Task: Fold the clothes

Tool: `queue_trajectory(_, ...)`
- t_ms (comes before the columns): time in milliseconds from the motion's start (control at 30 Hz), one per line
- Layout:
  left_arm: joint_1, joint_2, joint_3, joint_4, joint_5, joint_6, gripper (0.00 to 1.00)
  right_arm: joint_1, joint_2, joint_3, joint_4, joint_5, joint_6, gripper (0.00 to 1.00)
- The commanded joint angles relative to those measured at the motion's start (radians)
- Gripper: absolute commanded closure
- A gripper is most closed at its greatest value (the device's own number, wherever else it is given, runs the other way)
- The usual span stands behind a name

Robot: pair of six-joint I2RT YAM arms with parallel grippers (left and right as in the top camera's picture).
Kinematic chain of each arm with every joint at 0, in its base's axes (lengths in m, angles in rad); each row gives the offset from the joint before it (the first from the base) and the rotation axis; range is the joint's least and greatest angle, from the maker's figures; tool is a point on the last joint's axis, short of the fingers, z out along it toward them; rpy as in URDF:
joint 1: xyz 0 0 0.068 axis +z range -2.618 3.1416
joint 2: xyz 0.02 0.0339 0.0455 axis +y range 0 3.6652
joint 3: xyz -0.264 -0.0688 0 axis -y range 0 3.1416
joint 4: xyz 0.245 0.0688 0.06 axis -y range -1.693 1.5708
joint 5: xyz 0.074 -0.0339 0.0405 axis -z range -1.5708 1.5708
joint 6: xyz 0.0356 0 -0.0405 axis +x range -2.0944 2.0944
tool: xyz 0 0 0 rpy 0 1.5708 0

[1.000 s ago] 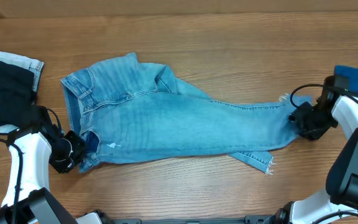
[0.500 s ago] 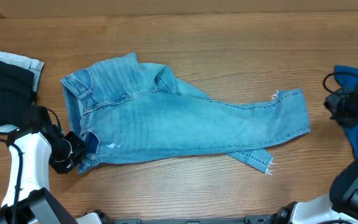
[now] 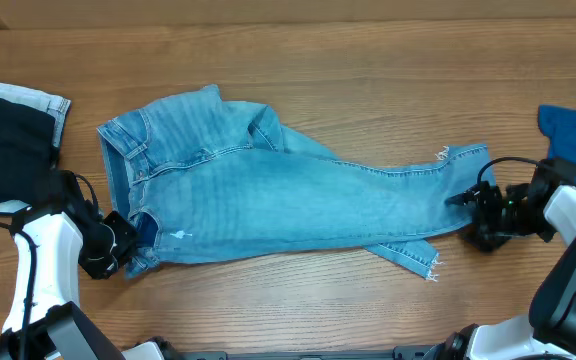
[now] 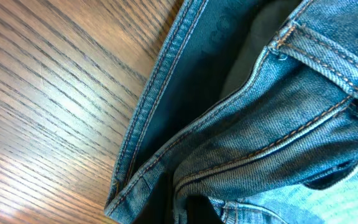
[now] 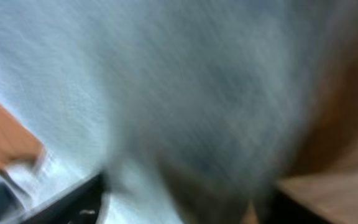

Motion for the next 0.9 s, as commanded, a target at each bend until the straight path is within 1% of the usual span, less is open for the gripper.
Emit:
queue_trajectory(0, 0.011, -0.018, 0.026, 0.003, -0.028, 0.023, 0.96, 0.003, -0.006, -0.016, 0.131, -0.053, 0.011, 0.52)
queue_trajectory(67, 0.011, -0.018, 0.026, 0.003, -0.028, 0.023, 0.96, -0.006, -0.006, -0.002, 0.182, -0.052, 0.010, 0.64)
queue_trajectory(167, 0.011, -0.018, 0.026, 0.003, -0.028, 0.031, 0.96, -0.037, -0.012, 0.038, 0.195, -0.040, 0.008, 0.68)
queue_trajectory(200, 0.011, -0.018, 0.026, 0.003, -0.029, 0.032, 0.96, -0.051, -0.021, 0.056, 0.191, -0.040, -0.008, 0.68)
queue_trajectory(333, 0.011, -0.018, 0.026, 0.003, -0.028, 0.038, 0.96, -0.097, -0.090, 0.152, 0.123, 0.006, -0.080, 0.75)
queue_trajectory(433, 0.011, -0.018, 0.026, 0.001, -0.028, 0.038, 0.96, -0.115, -0.195, 0.251, 0.023, 0.013, -0.171, 0.82)
queue_trajectory(500, 0.011, -0.018, 0.026, 0.001, -0.028, 0.037, 0.96, -0.109, -0.280, 0.267, 0.010, 0.013, -0.184, 0.87)
queue_trajectory(567, 0.011, -0.018, 0.026, 0.001, -0.028, 0.037, 0.96, -0.098, -0.358, 0.267, 0.005, 0.026, -0.209, 0.87)
queue_trajectory(600, 0.011, -0.018, 0.026, 0.001, -0.028, 0.037, 0.96, -0.089, -0.387, 0.267, -0.008, 0.052, -0.206, 0.85)
queue_trajectory(667, 0.011, -0.018, 0.026, 0.001, -0.028, 0.037, 0.96, -0.074, -0.400, 0.266, -0.045, 0.092, -0.173, 0.60)
queue_trajectory(767, 0.011, -0.018, 0.026, 0.003, -0.026, 0.037, 0.96, -0.062, -0.347, 0.232, -0.121, 0.131, -0.163, 0.34)
queue_trajectory(867, 0.011, -0.018, 0.026, 0.003, -0.025, 0.037, 0.96, -0.062, -0.245, 0.163, -0.197, 0.140, -0.108, 0.23)
